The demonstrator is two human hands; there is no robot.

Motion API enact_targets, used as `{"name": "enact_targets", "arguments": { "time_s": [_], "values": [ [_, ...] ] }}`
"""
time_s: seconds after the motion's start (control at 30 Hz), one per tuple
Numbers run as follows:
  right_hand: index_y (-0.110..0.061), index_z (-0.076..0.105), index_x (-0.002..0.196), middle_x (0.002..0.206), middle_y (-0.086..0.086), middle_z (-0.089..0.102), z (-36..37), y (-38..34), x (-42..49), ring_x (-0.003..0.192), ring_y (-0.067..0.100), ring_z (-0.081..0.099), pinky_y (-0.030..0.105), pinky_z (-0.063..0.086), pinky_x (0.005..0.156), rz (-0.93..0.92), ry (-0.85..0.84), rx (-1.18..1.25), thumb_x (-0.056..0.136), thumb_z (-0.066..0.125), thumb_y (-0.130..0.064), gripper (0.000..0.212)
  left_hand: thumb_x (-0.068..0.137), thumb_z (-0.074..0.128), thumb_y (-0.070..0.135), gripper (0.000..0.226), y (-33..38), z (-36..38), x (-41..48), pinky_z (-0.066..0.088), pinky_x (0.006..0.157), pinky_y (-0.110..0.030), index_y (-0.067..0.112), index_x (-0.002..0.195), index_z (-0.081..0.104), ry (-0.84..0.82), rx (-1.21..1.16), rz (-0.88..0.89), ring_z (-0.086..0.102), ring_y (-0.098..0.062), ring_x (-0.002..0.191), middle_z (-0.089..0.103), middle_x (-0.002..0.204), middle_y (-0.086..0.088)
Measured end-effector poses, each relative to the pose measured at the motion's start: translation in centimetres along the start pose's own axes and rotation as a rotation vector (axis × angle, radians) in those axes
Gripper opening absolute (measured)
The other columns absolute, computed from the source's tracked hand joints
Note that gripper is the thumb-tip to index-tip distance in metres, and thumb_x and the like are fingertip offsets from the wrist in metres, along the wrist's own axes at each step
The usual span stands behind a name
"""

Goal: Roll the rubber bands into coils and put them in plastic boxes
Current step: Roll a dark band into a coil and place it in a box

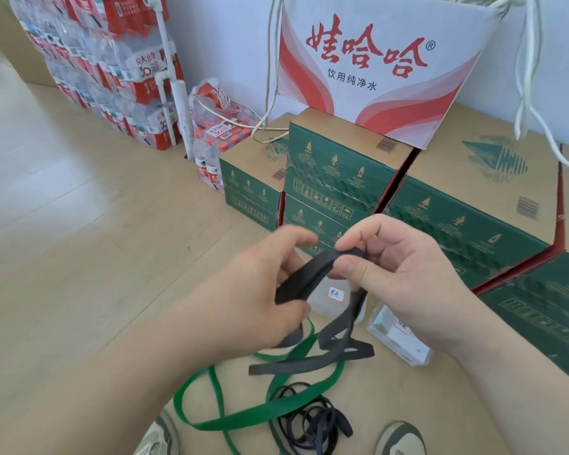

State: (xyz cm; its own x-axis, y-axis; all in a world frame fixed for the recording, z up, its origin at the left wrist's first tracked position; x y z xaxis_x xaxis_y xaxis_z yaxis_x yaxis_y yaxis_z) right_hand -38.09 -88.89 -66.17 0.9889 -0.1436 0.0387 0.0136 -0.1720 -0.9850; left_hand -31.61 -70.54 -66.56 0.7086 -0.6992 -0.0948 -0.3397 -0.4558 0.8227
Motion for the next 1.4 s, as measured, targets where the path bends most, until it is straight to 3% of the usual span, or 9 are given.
{"name": "enact_targets", "arguments": {
  "time_s": [0.17, 0.27, 0.4, 0.57, 0.83, 1.0, 1.13, 1.27, 1.4],
  "values": [
    [-0.009, 0.065, 0.095, 0.076, 0.015, 0.071, -0.4, 0.0, 0.3, 0.077, 0.036, 0.070, 0.035, 0.063, 0.075, -0.023, 0.138, -0.005, 0.095, 0.063, 0.005, 0.014, 0.085, 0.065, 0.020, 0.023, -0.2, 0.5, -0.1, 0.053, 0.073, -0.025, 0.034, 0.101, 0.057, -0.070, 0.172, -0.079, 0.061, -0.004, 0.078, 0.064, 0.086, 0.009],
    [-0.010, 0.064, 0.097, 0.083, 0.017, 0.072, -2.1, 0.8, 0.8, 0.082, 0.034, 0.071, 0.040, 0.063, 0.080, 0.060, 0.187, -0.091, 0.097, 0.061, 0.001, 0.012, 0.090, 0.066, 0.021, 0.027, -0.3, -0.7, -0.2, 0.055, 0.075, -0.025, 0.040, 0.109, 0.058, 0.009, 0.181, -0.085, 0.064, -0.003, 0.079, 0.068, 0.086, 0.013],
    [-0.007, 0.060, 0.100, 0.102, 0.014, 0.076, -2.9, 2.1, 0.7, 0.097, 0.036, 0.073, 0.053, 0.058, 0.095, 0.254, -0.083, -0.115, 0.091, 0.071, -0.002, 0.015, 0.087, 0.069, 0.014, 0.035, 0.3, -1.7, -0.9, 0.056, 0.075, -0.029, 0.036, 0.111, 0.059, 0.206, 0.114, 0.013, 0.068, -0.005, 0.078, 0.070, 0.088, 0.018],
    [-0.012, 0.059, 0.092, 0.090, 0.012, 0.070, 0.1, 1.3, 0.4, 0.082, 0.028, 0.063, 0.045, 0.053, 0.078, 0.168, -0.269, 0.068, 0.072, 0.085, -0.008, 0.033, 0.083, 0.078, 0.017, 0.022, 1.3, -0.6, -1.0, 0.059, 0.073, -0.035, 0.032, 0.097, 0.070, 0.205, -0.005, 0.104, 0.073, -0.007, 0.077, 0.076, 0.082, 0.015],
    [-0.015, 0.076, 0.091, 0.091, 0.016, 0.077, 0.6, 0.3, 0.4, 0.087, 0.037, 0.073, 0.052, 0.061, 0.086, 0.072, -0.178, 0.015, 0.076, 0.085, -0.006, 0.020, 0.089, 0.075, 0.032, 0.027, 0.3, -0.9, -0.1, 0.060, 0.079, -0.037, 0.034, 0.114, 0.066, 0.012, -0.077, -0.015, 0.073, -0.010, 0.084, 0.076, 0.094, 0.012],
    [-0.007, 0.073, 0.091, 0.074, 0.014, 0.072, -0.8, 0.5, 0.6, 0.081, 0.049, 0.066, 0.058, 0.059, 0.085, 0.061, -0.007, 0.005, 0.087, 0.070, 0.008, 0.016, 0.083, 0.080, 0.025, 0.046, 0.0, -1.4, -0.3, 0.055, 0.083, -0.025, 0.042, 0.121, 0.059, -0.006, 0.086, 0.021, 0.065, -0.005, 0.092, 0.069, 0.099, 0.020],
    [-0.010, 0.071, 0.095, 0.078, 0.013, 0.070, -1.3, 0.7, 0.7, 0.071, 0.027, 0.065, 0.048, 0.060, 0.082, 0.099, -0.007, -0.054, 0.091, 0.067, 0.006, 0.016, 0.083, 0.075, 0.016, 0.043, 0.3, -1.9, -0.3, 0.053, 0.075, -0.024, 0.038, 0.117, 0.058, 0.104, 0.094, 0.058, 0.065, -0.008, 0.080, 0.070, 0.090, 0.016],
    [-0.021, 0.067, 0.093, 0.083, 0.007, 0.071, -1.4, 1.3, 0.6, 0.071, 0.020, 0.066, 0.034, 0.057, 0.073, 0.155, -0.060, -0.250, 0.095, 0.066, -0.002, 0.019, 0.079, 0.080, 0.015, 0.023, 0.2, -3.0, -0.5, 0.047, 0.064, -0.007, 0.030, 0.092, 0.070, 0.300, 0.091, 0.104, 0.065, 0.000, 0.070, 0.069, 0.080, 0.021],
    [-0.016, 0.064, 0.088, 0.093, 0.006, 0.077, -0.1, 0.9, -0.1, 0.086, 0.036, 0.071, 0.055, 0.060, 0.083, 0.206, -0.192, -0.155, 0.081, 0.084, -0.007, 0.024, 0.076, 0.083, 0.007, 0.016, 0.8, -2.5, -0.5, 0.053, 0.069, -0.015, 0.021, 0.079, 0.076, 0.374, 0.084, 0.263, 0.068, -0.009, 0.083, 0.071, 0.090, 0.011]
  ]
}}
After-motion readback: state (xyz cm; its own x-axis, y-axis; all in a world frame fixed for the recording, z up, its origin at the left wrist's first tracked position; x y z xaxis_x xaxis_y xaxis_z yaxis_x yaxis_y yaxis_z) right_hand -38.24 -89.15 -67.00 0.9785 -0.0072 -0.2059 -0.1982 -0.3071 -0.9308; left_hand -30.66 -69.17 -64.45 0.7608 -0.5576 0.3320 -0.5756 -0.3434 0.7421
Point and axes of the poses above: each hand's wrist, its own x-axis towards the middle knuckle, its own z-axis out of the palm, y = z × x, the point moved 2 cm from there along x, towards the middle knuckle
